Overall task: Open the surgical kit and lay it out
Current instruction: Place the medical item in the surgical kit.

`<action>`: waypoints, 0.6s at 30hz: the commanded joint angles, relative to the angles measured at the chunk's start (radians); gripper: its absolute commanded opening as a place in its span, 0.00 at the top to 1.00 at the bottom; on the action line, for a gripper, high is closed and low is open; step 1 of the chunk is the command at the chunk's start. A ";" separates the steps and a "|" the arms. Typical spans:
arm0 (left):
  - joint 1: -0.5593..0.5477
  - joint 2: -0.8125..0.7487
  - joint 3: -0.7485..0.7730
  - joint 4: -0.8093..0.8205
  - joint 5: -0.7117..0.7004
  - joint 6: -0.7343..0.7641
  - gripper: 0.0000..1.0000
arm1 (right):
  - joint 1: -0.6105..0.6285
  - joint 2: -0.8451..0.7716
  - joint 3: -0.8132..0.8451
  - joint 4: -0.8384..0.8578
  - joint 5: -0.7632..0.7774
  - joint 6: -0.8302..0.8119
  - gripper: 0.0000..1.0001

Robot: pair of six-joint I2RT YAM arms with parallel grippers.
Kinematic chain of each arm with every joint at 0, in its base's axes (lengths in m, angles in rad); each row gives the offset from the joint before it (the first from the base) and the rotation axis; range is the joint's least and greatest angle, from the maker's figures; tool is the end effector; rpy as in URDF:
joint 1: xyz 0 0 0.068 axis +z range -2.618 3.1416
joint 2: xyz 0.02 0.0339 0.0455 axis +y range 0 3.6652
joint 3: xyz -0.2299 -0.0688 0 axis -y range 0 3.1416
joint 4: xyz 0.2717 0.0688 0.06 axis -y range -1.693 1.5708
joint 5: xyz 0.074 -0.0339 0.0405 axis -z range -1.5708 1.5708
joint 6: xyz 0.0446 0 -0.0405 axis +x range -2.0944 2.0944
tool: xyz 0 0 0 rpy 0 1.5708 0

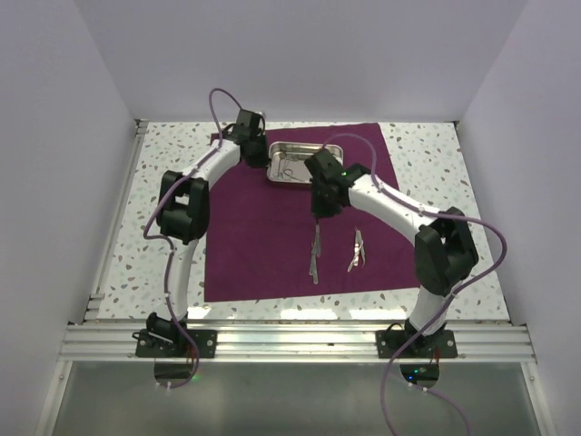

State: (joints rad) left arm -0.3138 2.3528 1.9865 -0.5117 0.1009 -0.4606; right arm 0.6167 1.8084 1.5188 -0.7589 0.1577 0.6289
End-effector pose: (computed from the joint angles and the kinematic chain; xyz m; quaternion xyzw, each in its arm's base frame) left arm 0.5054 -0.1687 0.1442 -0.0518 0.9381 -0.1720 0.2961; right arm 0.3390 0.2317 0.2145 0.0262 0.9630 0.0883 0.2534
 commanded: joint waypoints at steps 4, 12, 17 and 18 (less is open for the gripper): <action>0.027 0.060 0.035 -0.085 -0.067 0.013 1.00 | 0.069 -0.057 -0.222 0.147 -0.050 0.015 1.00; 0.028 0.028 0.049 -0.117 -0.082 0.019 1.00 | 0.069 0.000 -0.203 0.190 -0.067 -0.017 0.61; 0.028 -0.035 0.089 -0.151 -0.127 0.040 0.98 | 0.069 -0.055 -0.079 0.106 -0.037 -0.055 0.35; 0.027 -0.044 0.095 -0.160 -0.135 0.046 0.86 | 0.069 -0.064 -0.060 0.092 -0.030 -0.061 0.35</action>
State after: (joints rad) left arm -0.3111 2.3615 2.0365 -0.5941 0.0444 -0.4515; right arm 0.6880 1.8027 1.3605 -0.6380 0.1043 0.6010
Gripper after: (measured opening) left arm 0.106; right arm 0.647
